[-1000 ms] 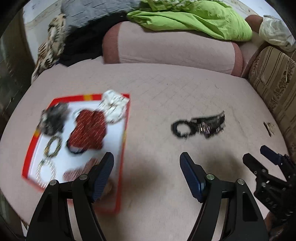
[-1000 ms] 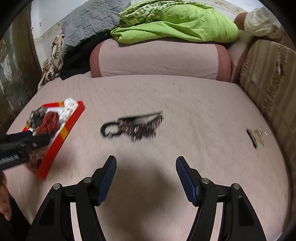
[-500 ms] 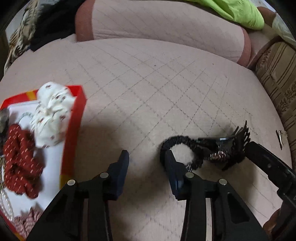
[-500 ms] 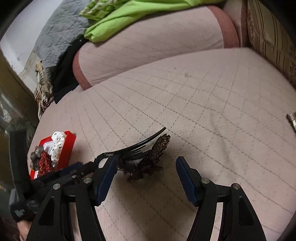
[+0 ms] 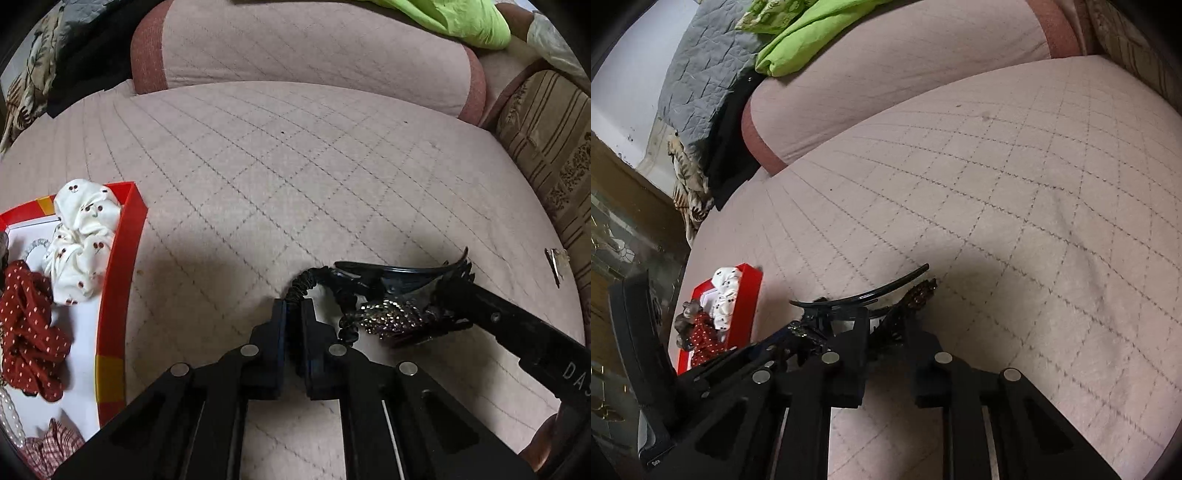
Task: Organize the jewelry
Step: 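Grasp black hair tie with left gripper while right grasps butterfly clip, pulling apart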
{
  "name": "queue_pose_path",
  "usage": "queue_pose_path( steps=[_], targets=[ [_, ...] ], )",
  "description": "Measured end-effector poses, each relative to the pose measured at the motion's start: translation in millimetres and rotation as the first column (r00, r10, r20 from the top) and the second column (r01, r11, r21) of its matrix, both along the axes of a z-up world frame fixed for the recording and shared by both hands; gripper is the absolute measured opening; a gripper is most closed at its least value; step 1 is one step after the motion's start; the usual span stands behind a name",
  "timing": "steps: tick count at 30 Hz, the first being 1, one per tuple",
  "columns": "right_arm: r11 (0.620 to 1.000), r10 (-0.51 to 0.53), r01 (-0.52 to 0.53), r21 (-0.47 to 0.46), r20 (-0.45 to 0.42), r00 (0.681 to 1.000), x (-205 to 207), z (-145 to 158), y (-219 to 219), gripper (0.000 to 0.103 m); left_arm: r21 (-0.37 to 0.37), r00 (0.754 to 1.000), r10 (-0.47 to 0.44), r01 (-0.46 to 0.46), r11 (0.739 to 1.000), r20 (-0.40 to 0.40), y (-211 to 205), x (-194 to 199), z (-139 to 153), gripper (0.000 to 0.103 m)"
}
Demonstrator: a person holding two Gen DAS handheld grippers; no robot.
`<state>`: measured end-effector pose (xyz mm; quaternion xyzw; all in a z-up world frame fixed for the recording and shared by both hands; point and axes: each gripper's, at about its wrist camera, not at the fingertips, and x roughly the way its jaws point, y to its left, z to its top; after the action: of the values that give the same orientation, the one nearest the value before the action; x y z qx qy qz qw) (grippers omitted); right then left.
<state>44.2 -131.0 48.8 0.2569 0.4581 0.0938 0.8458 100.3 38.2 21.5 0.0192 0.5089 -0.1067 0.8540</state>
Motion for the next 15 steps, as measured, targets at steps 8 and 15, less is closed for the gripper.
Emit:
queue_pose_path(
  steps=[8, 15],
  targets=[
    [0.999, -0.007, 0.01, -0.053, 0.052, 0.999, -28, 28, 4, 0.019, -0.004, 0.998, -0.011, 0.011, 1.0, 0.061, 6, -40, 33, 0.007],
    [0.996, -0.011, 0.019, -0.092, 0.092, 0.996, -59, 51, 5, 0.004, -0.021, 0.991, -0.022, 0.025, 0.999, 0.131, 16, -85, 72, 0.007]
  ],
)
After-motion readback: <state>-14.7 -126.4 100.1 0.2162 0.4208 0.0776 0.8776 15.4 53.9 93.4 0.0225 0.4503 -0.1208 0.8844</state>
